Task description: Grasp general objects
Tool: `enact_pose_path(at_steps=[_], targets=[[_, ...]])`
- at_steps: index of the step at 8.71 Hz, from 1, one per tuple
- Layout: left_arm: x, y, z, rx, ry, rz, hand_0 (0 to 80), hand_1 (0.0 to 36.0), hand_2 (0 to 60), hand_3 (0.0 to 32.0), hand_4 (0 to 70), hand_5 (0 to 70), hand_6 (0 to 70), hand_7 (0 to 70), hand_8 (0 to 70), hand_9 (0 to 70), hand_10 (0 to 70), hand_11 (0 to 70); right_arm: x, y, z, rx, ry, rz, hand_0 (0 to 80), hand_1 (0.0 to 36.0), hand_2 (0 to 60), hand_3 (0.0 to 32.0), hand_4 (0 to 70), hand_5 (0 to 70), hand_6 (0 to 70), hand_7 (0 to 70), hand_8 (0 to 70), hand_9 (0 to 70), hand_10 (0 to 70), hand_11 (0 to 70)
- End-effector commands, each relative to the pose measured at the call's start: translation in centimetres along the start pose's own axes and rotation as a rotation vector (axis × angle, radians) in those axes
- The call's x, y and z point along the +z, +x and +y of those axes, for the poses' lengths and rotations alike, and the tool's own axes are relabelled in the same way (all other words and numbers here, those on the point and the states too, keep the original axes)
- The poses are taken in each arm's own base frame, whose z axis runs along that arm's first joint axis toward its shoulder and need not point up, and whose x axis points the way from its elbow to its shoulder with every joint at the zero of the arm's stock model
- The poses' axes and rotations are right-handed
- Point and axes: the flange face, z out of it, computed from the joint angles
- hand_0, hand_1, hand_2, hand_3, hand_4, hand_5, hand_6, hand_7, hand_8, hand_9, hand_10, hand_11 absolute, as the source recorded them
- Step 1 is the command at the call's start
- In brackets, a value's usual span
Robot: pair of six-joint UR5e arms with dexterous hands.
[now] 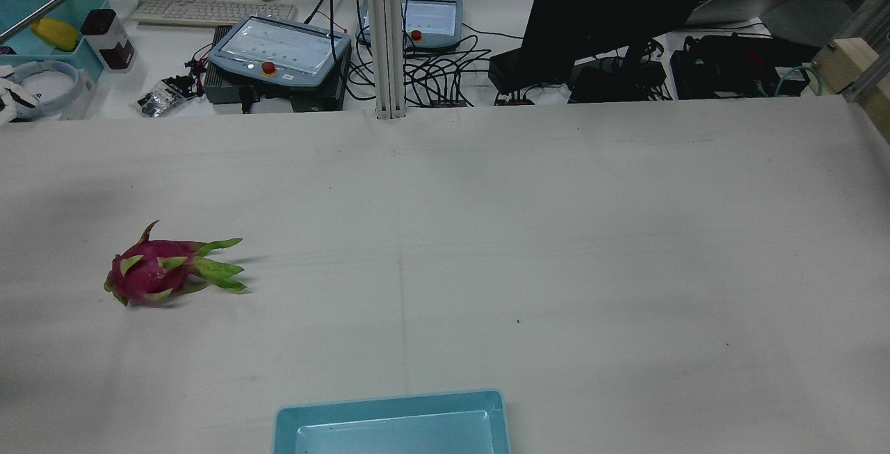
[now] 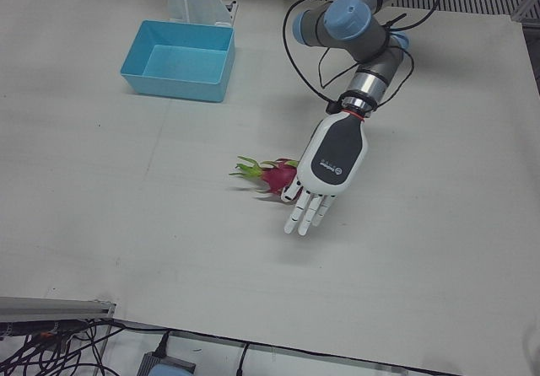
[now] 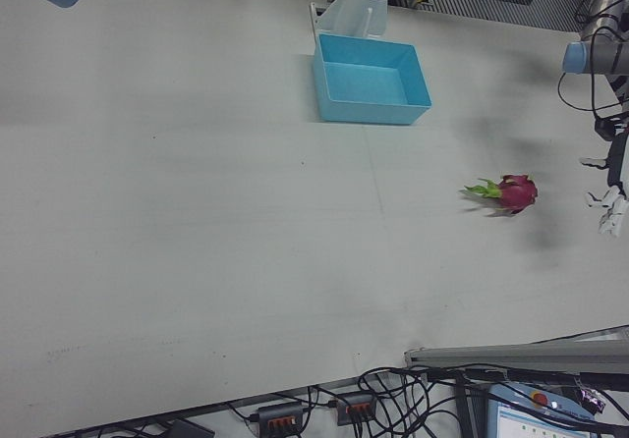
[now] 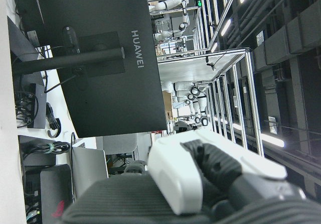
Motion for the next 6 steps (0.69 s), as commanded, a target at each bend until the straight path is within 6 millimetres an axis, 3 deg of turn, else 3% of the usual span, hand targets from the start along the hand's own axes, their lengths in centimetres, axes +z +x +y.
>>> enact_pose_path(at_steps=[1,2,3,6], targets=[[1.1,-2.2,5.0,0.020,0.002,-0.051,80.0,34.6,0.0,32.0,0.0,33.5,0.0,7.9,7.8,0.1,0.0,0.0,0.0,-0.1,0.0,0.000,0.001,-0.002,0.0,0.0,0.0,0.0,0.0,0.0,0.0,0.0,0.0,0.0,0.0,0.0],[1.5,-1.6,5.5,0.022,0.000,-0.054,80.0,31.3,0.0,32.0,0.0,33.0,0.0,6.4,7.0,0.0,0.0,0.0,0.0,-0.1,0.0,0.000,0.001,-0.002,0.0,0.0,0.0,0.0,0.0,0.0,0.0,0.0,0.0,0.0,0.0,0.0],[2.3,-1.4,6.4,0.024,-0.007,-0.065,80.0,25.6,0.0,32.0,0.0,31.5,0.0,3.8,5.4,0.0,0.0,0.0,0.0,0.0,0.0,0.000,0.001,0.000,0.0,0.0,0.0,0.0,0.0,0.0,0.0,0.0,0.0,0.0,0.0,0.0],[2.1,-1.8,10.2,0.056,0.075,-0.100,80.0,24.0,0.0,32.0,0.0,32.8,0.0,3.4,4.2,0.0,0.0,0.0,0.0,-0.1,0.1,0.000,0.000,-0.001,0.0,0.0,0.0,0.0,0.0,0.0,0.0,0.0,0.0,0.0,0.0,0.0]])
